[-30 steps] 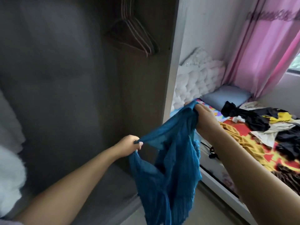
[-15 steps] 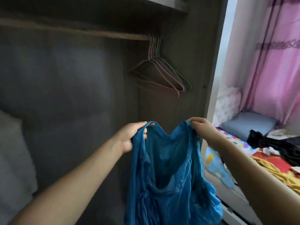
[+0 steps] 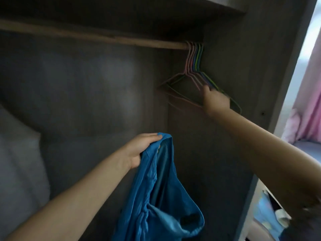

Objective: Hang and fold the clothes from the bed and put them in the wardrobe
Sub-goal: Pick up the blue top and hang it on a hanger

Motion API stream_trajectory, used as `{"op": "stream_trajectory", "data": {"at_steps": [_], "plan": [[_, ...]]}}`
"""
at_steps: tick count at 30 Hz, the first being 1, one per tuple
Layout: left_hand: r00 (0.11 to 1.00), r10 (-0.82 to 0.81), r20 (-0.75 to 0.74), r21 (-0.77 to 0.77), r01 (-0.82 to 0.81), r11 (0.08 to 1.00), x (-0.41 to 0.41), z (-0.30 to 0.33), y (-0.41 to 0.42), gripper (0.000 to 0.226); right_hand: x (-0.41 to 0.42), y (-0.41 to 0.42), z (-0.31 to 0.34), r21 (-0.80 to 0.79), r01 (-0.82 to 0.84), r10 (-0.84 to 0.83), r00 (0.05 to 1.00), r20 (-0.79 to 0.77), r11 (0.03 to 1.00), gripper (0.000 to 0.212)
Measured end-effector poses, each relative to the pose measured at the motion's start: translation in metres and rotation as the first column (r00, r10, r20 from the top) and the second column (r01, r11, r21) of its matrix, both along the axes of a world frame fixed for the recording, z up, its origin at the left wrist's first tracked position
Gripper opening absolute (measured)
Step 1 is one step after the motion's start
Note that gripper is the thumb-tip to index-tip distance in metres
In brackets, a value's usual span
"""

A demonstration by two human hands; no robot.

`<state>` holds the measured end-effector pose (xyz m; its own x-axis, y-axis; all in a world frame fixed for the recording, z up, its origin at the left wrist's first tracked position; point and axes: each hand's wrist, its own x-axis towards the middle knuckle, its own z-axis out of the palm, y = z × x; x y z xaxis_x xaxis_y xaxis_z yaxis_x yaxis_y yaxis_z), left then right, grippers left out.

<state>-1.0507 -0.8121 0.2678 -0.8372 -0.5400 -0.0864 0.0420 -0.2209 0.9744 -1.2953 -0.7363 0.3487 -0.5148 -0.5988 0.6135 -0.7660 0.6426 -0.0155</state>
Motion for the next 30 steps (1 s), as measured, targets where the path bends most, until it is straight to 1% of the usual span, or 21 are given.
{"op": "stream_trajectory", "data": {"at_steps": [2, 4, 7, 9, 11, 12, 13, 14, 15, 16, 17, 18, 20, 21, 23, 24, 27, 29, 30], "plan": [[0.999, 0.04, -0.003, -0.006, -0.04, 0.999, -0.003, 0.005, -0.009, 0.018, -0.008, -0.012, 0.003, 0.023, -0.008, 0.007, 0.999, 0.044, 1.0, 0.033], [0.995, 0.1, -0.006, 0.01, -0.1, 0.995, -0.005, 0.007, -0.018, 0.017, -0.015, -0.02, 0.005, -0.044, -0.052, 0.057, 0.993, 0.108, 0.998, 0.024], [0.982, 0.187, 0.003, 0.046, -0.187, 0.981, -0.006, 0.005, -0.03, 0.015, -0.018, -0.03, 0.002, -0.233, -0.151, 0.181, 0.977, 0.112, 0.961, 0.025], [0.974, 0.226, 0.015, 0.077, -0.226, 0.971, -0.003, 0.002, -0.036, 0.014, -0.015, -0.032, -0.01, -0.394, -0.236, 0.306, 0.944, 0.125, 0.889, 0.021], [0.966, 0.256, 0.028, 0.113, -0.257, 0.96, 0.003, -0.001, -0.043, 0.016, -0.011, -0.031, -0.034, -0.521, -0.284, 0.432, 0.882, 0.187, 0.805, 0.018], [0.963, 0.267, 0.031, 0.127, -0.269, 0.955, 0.007, -0.003, -0.045, 0.018, -0.008, -0.031, -0.048, -0.563, -0.289, 0.49, 0.836, 0.245, 0.774, 0.016], [0.96, 0.278, 0.032, 0.138, -0.279, 0.95, 0.011, -0.005, -0.047, 0.018, -0.004, -0.032, -0.062, -0.59, -0.284, 0.547, 0.768, 0.331, 0.756, 0.015], [0.958, 0.286, 0.033, 0.145, -0.288, 0.947, 0.015, -0.007, -0.048, 0.019, 0.002, -0.034, -0.072, -0.617, -0.269, 0.605, 0.667, 0.436, 0.74, 0.016], [0.956, 0.293, 0.038, 0.147, -0.295, 0.944, 0.019, -0.009, -0.048, 0.02, 0.008, -0.037, -0.078, -0.656, -0.236, 0.661, 0.529, 0.532, 0.717, 0.017], [0.953, 0.299, 0.051, 0.143, -0.304, 0.942, 0.023, -0.011, -0.048, 0.02, 0.015, -0.039, -0.08, -0.705, -0.186, 0.712, 0.379, 0.59, 0.684, 0.019], [0.95, 0.304, 0.072, 0.138, -0.312, 0.94, 0.026, -0.014, -0.048, 0.02, 0.021, -0.041, -0.079, -0.749, -0.137, 0.751, 0.277, 0.6, 0.648, 0.023], [0.946, 0.309, 0.093, 0.135, -0.32, 0.938, 0.03, -0.018, -0.049, 0.021, 0.028, -0.041, -0.077, -0.778, -0.107, 0.776, 0.235, 0.585, 0.619, 0.029], [0.938, 0.323, 0.126, 0.153, -0.34, 0.928, 0.038, -0.024, -0.051, 0.023, 0.041, -0.038, -0.073, -0.844, -0.074, 0.835, 0.216, 0.507, 0.532, 0.038], [0.935, 0.328, 0.134, 0.171, -0.348, 0.922, 0.042, -0.026, -0.052, 0.025, 0.047, -0.034, -0.074, -0.883, -0.045, 0.871, 0.195, 0.45, 0.467, 0.041], [0.93, 0.342, 0.135, 0.211, -0.364, 0.907, 0.05, -0.03, -0.056, 0.028, 0.062, -0.024, -0.075, -0.943, 0.053, 0.938, 0.105, 0.331, 0.327, 0.046], [0.924, 0.358, 0.133, 0.23, -0.38, 0.896, 0.054, -0.032, -0.057, 0.029, 0.071, -0.019, -0.077, -0.957, 0.099, 0.958, 0.062, 0.281, 0.274, 0.047], [0.909, 0.392, 0.143, 0.256, -0.417, 0.872, 0.059, -0.032, -0.055, 0.033, 0.103, -0.012, -0.094, -0.977, 0.153, 0.988, -0.007, 0.153, 0.152, 0.05], [0.914, 0.385, 0.124, 0.255, -0.405, 0.878, 0.061, -0.028, -0.051, 0.043, 0.125, -0.015, -0.111, -0.986, 0.143, 0.996, -0.028, 0.088, 0.091, 0.05], [0.921, 0.374, 0.11, 0.246, -0.39, 0.888, 0.064, -0.025, -0.051, 0.05, 0.133, -0.017, -0.12, -0.987, 0.142, 0.997, -0.033, 0.075, 0.079, 0.05]]}}
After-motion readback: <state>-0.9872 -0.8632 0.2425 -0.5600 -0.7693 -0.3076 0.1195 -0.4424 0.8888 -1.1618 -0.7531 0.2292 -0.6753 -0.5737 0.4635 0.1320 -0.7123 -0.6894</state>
